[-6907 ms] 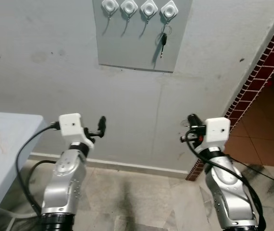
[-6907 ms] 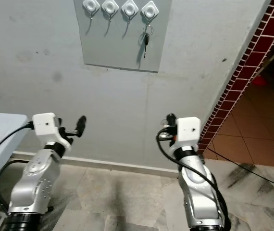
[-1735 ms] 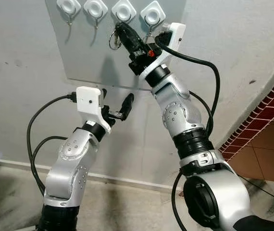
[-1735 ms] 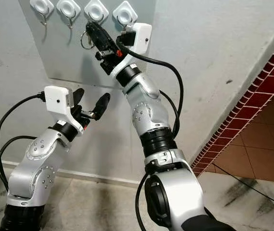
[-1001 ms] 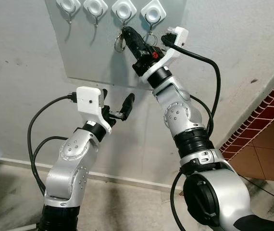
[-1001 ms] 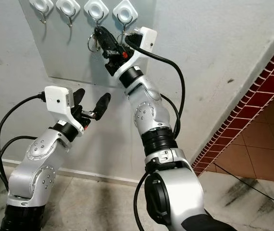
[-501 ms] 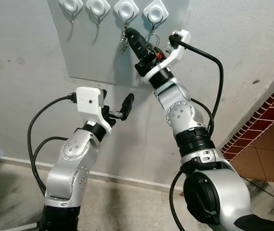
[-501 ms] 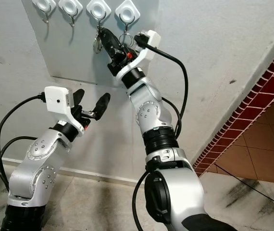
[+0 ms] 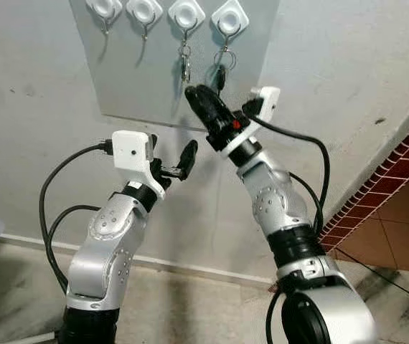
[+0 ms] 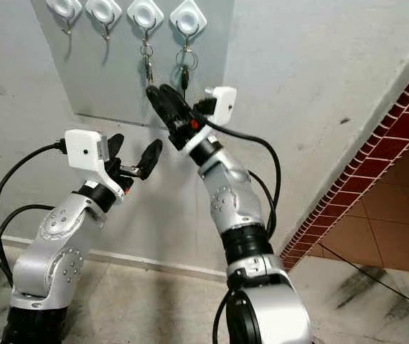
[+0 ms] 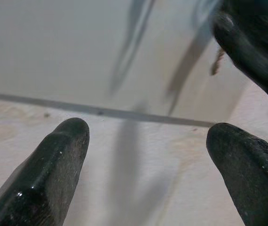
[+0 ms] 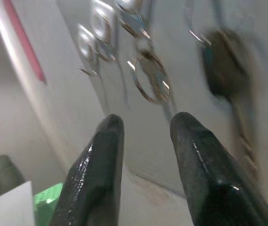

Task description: Hang keys on a hook

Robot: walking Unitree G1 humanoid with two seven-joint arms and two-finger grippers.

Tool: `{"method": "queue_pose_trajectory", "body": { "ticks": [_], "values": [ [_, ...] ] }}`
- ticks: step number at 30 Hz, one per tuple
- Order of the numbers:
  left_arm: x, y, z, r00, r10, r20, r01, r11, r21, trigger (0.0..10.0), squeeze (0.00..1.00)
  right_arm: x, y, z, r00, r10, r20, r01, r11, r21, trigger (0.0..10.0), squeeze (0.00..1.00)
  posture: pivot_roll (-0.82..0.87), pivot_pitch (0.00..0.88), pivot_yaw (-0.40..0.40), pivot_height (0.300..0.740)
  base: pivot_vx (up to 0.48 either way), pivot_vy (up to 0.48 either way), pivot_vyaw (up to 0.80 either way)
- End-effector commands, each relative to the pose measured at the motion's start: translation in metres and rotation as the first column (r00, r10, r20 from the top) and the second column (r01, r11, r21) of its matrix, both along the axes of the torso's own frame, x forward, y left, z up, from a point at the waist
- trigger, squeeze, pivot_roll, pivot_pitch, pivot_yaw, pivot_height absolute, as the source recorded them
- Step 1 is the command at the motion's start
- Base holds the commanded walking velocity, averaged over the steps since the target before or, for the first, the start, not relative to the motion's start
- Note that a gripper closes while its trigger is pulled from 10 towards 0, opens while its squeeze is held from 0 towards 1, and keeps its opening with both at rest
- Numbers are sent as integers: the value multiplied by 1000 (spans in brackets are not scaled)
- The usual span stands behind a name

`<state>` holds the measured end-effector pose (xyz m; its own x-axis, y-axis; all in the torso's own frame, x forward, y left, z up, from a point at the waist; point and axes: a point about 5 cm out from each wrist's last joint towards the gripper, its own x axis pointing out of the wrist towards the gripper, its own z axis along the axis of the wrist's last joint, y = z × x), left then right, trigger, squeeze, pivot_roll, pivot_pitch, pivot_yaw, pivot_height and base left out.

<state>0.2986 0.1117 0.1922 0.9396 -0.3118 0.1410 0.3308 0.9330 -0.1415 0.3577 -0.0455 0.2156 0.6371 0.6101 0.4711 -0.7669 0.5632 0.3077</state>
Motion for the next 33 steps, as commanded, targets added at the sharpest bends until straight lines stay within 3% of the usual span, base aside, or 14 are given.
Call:
{"method": "queue_pose_trajectory", "body": {
  "ticks": [1, 6, 11, 12, 13, 16, 19, 23, 26, 28, 31, 32, 33],
  "values": [
    [1, 4, -7, 999, 33, -18, -33, 999, 18, 10000, 0, -4, -3, -4, 1000, -29, 1, 29, 999, -12, 10000, 1000, 34, 91, -42, 740, 0, 0, 0],
    [4, 12, -26, 993, 92, -75, -90, 995, 39, 10000, 0, -11, -29, -32, 983, -170, -64, 166, 984, -59, 10000, 1000, 31, 82, -33, 740, 0, 0, 0],
    [8, 20, -41, 982, 151, -111, -147, 988, 49, 10000, 0, -20, -68, -57, 926, -355, -129, 341, 932, -120, 10000, 1000, 30, 73, -29, 740, 0, 0, 0],
    [8, 20, -41, 982, 151, -111, -147, 988, 49, 10000, 0, -20, -68, -57, 926, -355, -129, 341, 932, -120, 10000, 1000, 30, 73, -29, 740, 0, 0, 0],
    [11, 23, -45, 978, 171, -121, -166, 985, 55, 10000, 0, -24, -84, -66, 892, -428, -146, 406, 900, -159, 10000, 1000, 27, 59, -22, 740, 0, 0, 0],
    [16, 27, -51, 974, 177, -144, -173, 984, 41, 10000, 0, -32, -109, -81, 831, -532, -162, 493, 839, -232, 10000, 1000, 24, 45, -15, 740, 0, 0, 0],
    [20, 28, -58, 972, 174, -157, -170, 985, 40, 10000, 0, -39, -129, -93, 780, -593, -201, 544, 801, -252, 10000, 1000, 20, 35, -9, 740, 0, 0, 0],
    [20, 30, -77, 968, 141, -206, -146, 989, -8, 10000, 0, -50, -141, -106, 746, -634, -207, 572, 768, -289, 10000, 1000, 10, 13, 2, 740, 0, 0, 0],
    [17, 33, -97, 953, 157, -259, -161, 987, 7, 10000, 0, -57, -149, -123, 694, -682, -229, 590, 722, -361, 10000, 1000, -1, 5, 8, 740, 0, 0, 0],
    [14, 34, -114, 939, 176, -296, -170, 984, 48, 10000, 0, -66, -152, -140, 676, -694, -247, 574, 707, -414, 10000, 1000, -7, 4, 10, 740, 0, 0, 0],
    [8, 32, -135, 924, 156, -348, -152, 988, 38, 10000, 0, -78, -155, -165, 650, -711, -269, 541, 681, -493, 10000, 1000, -7, 5, 8, 740, 0, 0, 0],
    [5, 31, -144, 921, 149, -360, -145, 989, 37, 10000, 0, -84, -157, -178, 634, -719, -284, 522, 669, -530, 10000, 0, -4, 4, 8, 740, 0, 0, 0],
    [3, 31, -149, 920, 146, -365, -141, 989, 38, 10000, 0, -87, -158, -185, 623, -725, -294, 508, 661, -552, 10000, 0, -3, 4, 7, 740, 0, 0, 0]
  ]
}}
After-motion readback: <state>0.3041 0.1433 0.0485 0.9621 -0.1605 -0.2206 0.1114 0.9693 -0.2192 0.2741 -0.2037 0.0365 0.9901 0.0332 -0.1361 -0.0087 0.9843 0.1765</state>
